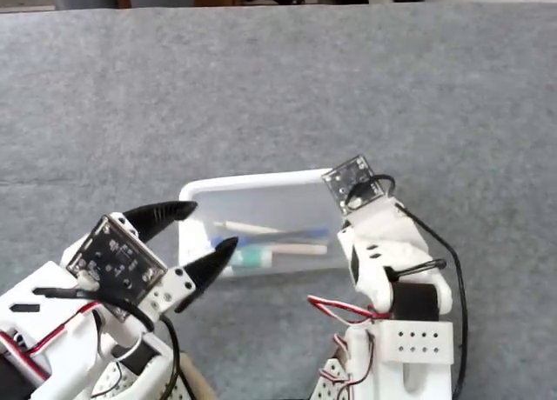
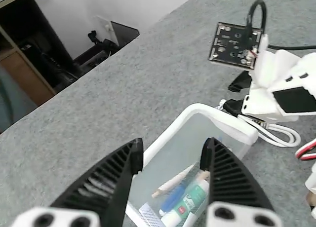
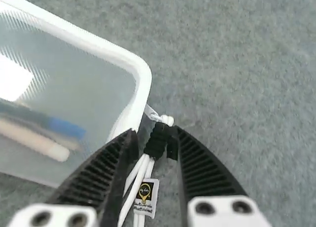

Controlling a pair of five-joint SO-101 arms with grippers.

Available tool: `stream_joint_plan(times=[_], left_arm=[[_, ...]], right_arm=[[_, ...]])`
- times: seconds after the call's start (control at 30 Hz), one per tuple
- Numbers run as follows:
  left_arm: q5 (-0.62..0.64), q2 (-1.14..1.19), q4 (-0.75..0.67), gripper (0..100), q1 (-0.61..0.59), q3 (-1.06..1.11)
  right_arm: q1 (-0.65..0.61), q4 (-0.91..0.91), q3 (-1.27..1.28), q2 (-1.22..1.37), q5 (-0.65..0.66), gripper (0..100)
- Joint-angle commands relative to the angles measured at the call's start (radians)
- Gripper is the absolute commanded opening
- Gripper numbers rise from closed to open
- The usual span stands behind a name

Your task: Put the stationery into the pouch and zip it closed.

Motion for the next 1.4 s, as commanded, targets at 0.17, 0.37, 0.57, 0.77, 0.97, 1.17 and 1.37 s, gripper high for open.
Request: stream_joint_plan(times=[0.17, 0.37, 0.57, 0.77, 0.97, 1.17, 1.37], left_arm=[[0.008, 0.008, 0.002, 22, -0.031, 0.039], [0.008, 0.006, 0.002, 22, -0.031, 0.076], [0.008, 0.006, 0.002, 22, -0.031, 0.077], [0.008, 0.011, 0.002, 22, -0.031, 0.079], [0.008, 0.012, 0.002, 22, -0.031, 0.076], [0.008, 0.011, 0.002, 22, -0.031, 0.07], [0.008, 0.009, -0.003, 22, -0.031, 0.07]], right_arm=[[0.172, -0.149, -0.071, 0.329, -0.048, 10.9], [0.16, -0.091, -0.277, 0.651, -0.157, 14.3], [0.107, -0.103, -0.318, 0.791, -0.226, 18.1], [0.109, -0.152, -0.346, 0.901, -0.224, 18.1], [0.109, -0.157, -0.498, 1.087, -0.224, 18.1], [0.109, -0.153, -0.628, 1.31, -0.224, 18.1], [0.109, -0.152, -0.662, 1.376, -0.224, 16.0]])
